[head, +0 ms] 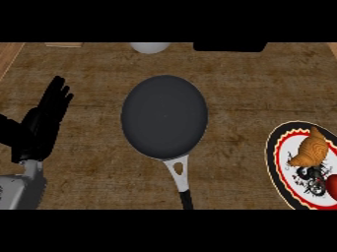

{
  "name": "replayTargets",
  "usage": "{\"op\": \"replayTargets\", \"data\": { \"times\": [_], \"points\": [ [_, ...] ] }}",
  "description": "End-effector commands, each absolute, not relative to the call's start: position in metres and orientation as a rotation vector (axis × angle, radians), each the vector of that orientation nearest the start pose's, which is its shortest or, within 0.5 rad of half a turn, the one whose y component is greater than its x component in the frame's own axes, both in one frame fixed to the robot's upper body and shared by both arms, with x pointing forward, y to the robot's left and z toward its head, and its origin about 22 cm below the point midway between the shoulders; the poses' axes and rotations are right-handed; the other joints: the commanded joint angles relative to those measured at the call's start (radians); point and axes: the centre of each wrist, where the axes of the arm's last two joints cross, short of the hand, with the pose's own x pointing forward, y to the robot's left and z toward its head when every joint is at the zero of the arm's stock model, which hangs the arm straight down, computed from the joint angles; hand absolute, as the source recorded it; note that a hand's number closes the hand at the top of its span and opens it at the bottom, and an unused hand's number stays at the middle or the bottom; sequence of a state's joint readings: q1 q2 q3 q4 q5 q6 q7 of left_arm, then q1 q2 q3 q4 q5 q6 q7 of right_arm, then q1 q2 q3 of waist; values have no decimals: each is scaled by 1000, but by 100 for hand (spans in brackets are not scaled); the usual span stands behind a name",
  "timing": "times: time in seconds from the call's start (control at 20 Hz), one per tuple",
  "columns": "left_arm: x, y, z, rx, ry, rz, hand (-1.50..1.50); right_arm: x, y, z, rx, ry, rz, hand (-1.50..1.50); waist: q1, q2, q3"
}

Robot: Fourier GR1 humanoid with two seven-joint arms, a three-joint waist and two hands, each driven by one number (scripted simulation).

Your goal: Pick the croissant from the plate and place it in the pan

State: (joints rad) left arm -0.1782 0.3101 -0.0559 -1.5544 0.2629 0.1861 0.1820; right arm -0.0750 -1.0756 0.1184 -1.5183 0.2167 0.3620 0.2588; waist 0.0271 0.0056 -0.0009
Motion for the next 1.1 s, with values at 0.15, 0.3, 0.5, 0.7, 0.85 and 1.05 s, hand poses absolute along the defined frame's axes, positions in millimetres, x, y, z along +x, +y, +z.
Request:
{"op": "replayTargets", "data": {
  "times": [0.15, 0.3, 0.5, 0.7, 0.85, 1.05],
  "points": [
    [269, 265, 62, 104, -1514, 54, 0, 274, -380, 146, -779, -735, 1235, -150, -17, -6, 1],
    [280, 285, 57, 76, -1506, 27, 0, 261, -356, 138, -801, -682, 1323, -150, -28, -6, 0],
    [274, 273, 69, 115, -1530, 45, 0, 263, -337, 152, -932, -637, 1348, -150, -26, -8, 1],
    [259, 272, 65, 93, -1510, 52, 0, 282, -325, 127, -939, -618, 1330, -150, -17, -6, 1],
    [265, 289, 51, 104, -1509, 54, 0, 285, -307, 124, -925, -662, 1338, -150, -20, -5, 1],
    [289, 279, 64, 96, -1537, 55, 0, 280, -317, 108, -921, -625, 1334, -150, -29, -5, 1]
  ]
}}
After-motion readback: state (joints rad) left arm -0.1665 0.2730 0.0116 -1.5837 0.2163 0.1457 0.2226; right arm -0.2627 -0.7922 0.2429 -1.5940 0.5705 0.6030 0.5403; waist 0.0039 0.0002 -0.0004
